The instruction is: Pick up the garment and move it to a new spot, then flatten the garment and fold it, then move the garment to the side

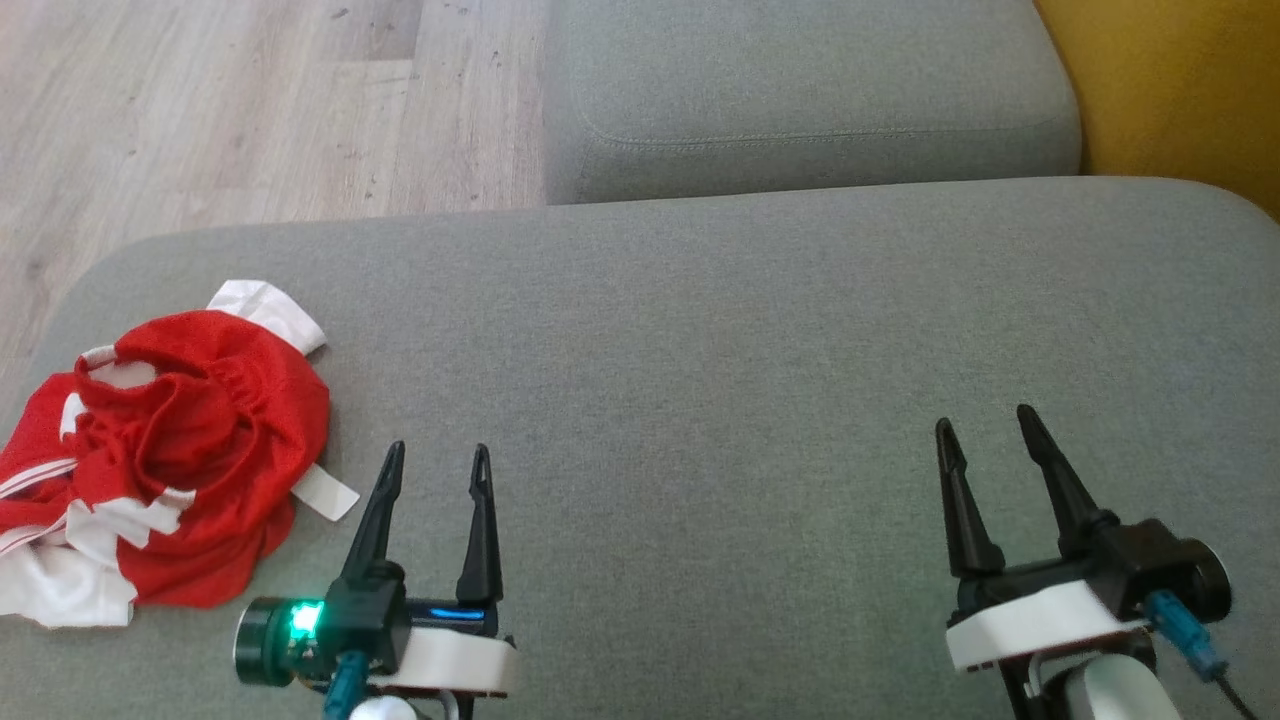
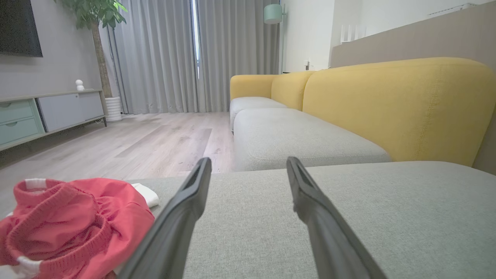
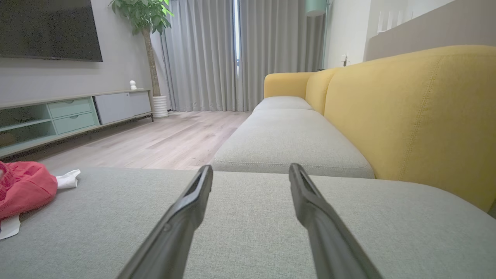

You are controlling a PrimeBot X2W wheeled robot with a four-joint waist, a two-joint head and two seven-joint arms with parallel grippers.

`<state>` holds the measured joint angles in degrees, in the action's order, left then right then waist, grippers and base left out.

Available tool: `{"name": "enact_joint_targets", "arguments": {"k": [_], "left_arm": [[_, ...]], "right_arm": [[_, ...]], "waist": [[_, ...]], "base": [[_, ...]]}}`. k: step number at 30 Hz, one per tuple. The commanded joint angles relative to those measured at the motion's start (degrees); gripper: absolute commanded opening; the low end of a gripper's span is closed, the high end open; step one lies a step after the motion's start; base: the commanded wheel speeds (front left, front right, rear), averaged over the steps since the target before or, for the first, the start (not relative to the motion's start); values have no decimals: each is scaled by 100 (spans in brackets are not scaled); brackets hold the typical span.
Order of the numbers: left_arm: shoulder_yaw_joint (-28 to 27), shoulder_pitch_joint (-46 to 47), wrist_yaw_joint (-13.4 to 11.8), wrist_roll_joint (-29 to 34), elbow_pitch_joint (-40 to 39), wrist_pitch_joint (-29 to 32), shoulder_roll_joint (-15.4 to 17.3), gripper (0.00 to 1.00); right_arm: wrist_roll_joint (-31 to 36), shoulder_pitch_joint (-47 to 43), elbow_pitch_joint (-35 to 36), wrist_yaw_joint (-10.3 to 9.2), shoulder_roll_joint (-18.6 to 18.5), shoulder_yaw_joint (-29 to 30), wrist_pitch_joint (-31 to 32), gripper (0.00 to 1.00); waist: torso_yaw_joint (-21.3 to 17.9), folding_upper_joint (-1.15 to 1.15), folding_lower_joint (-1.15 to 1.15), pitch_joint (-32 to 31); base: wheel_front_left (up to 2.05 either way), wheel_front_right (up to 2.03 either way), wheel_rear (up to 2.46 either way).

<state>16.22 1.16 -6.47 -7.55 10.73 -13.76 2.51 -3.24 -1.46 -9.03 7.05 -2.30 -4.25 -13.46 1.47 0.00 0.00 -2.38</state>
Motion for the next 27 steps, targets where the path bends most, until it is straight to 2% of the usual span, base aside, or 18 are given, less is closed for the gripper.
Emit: {"name": "enact_joint_targets", "arguments": {"k": [1,4,17,27], "left_arm": [[-157,273,-51,182,-182,-83,36,100],[-151,278,-77,355,-185,-124,37,100],[-144,267,-60,307,-137,-124,37,100],[-169,314,-163,222,101,-124,37,100]], "right_arm": [[184,149,191,43,-57,-133,-112,100],[358,150,207,44,-58,-145,-153,100],[344,109,181,44,-58,-135,-153,100],[319,11,200,44,-58,-182,-153,100]], "waist": [[-2,0,0,-3],[0,0,0,-6],[67,0,0,-14],[643,0,0,63]], "base": [[0,0,0],[0,0,0],[0,0,0],[0,0,0]]}}
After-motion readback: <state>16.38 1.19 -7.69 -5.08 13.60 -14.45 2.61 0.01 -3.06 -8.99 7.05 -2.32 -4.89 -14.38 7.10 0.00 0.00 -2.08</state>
